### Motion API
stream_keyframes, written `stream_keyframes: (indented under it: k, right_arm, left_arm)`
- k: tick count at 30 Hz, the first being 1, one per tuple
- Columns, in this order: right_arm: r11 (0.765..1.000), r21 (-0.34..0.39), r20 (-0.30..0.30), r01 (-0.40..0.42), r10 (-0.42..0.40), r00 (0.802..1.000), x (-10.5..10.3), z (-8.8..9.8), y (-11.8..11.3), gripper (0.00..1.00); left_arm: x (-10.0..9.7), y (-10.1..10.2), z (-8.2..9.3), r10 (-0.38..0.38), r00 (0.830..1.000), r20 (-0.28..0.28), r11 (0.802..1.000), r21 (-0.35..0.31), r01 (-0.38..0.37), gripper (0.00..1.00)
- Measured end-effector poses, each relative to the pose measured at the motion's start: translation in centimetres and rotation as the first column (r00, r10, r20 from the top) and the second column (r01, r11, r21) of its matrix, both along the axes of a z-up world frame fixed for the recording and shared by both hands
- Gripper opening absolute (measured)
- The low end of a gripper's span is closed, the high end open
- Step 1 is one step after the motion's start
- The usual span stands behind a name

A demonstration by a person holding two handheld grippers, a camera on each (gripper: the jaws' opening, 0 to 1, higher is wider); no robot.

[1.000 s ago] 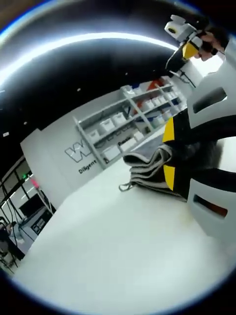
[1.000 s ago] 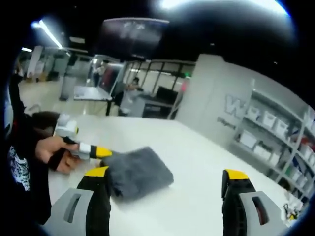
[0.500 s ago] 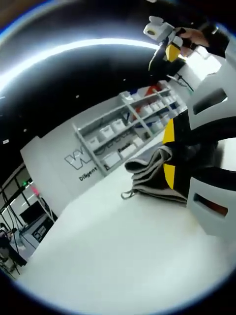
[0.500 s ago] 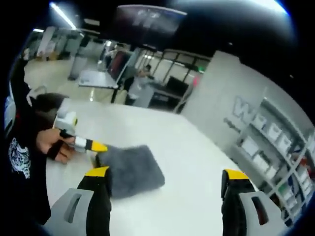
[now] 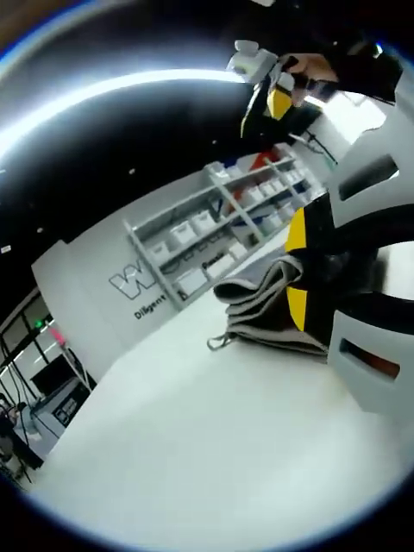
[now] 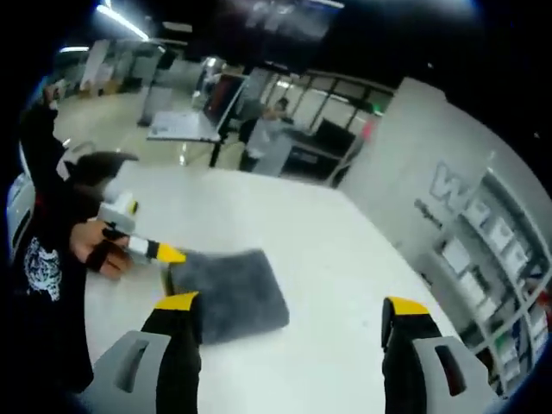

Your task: Open the folded towel by lifting each exposed corner and separating the folded layers until the towel lies flat within the target outline without major curled edges

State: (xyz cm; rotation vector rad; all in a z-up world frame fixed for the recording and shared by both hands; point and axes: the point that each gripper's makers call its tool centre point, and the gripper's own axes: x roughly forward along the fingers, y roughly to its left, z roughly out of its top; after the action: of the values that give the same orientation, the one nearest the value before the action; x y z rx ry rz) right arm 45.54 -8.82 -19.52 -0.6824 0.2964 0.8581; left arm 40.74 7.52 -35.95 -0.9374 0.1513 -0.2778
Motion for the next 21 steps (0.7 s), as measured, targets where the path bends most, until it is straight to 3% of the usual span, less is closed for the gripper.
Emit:
stream_keyframes:
  k: [5,7,10,16,21]
  right_arm:
    - [1.0,-0.016,-0.017,-0.009,0.009,1.0,0.7,0.3,-0.2,0.85]
    - [0.999,-0.039,-0.037,-0.031,0.03,0.999,0.5,0.2,-0.1,0.85]
    - [0.991,-0.108,-0.079,-0.082,0.073,0.994,0.2,0.0,0.0,0.83]
    - [0.985,-0.131,-0.089,-0.112,0.101,0.991,1.0,1.9,0.6,0.82]
    - [0.974,-0.184,-0.101,-0.13,0.113,0.988,1.9,2.2,0.7,0.79]
  left_arm:
    - [-0.1,-0.1,0.0,-0.005,1.0,0.0,1.0,-0.003,0.005,0.11]
    - [-0.4,-0.1,0.1,0.004,1.0,0.002,0.999,-0.036,-0.004,0.12]
    - [-0.5,-0.4,0.2,-0.001,1.0,0.005,0.999,-0.036,0.001,0.12]
    - [-0.3,-0.2,0.2,0.005,1.0,0.016,1.0,-0.023,-0.004,0.12]
    - [-0.4,-0.2,0.1,0.002,1.0,0.019,1.0,-0.015,-0.002,0.12]
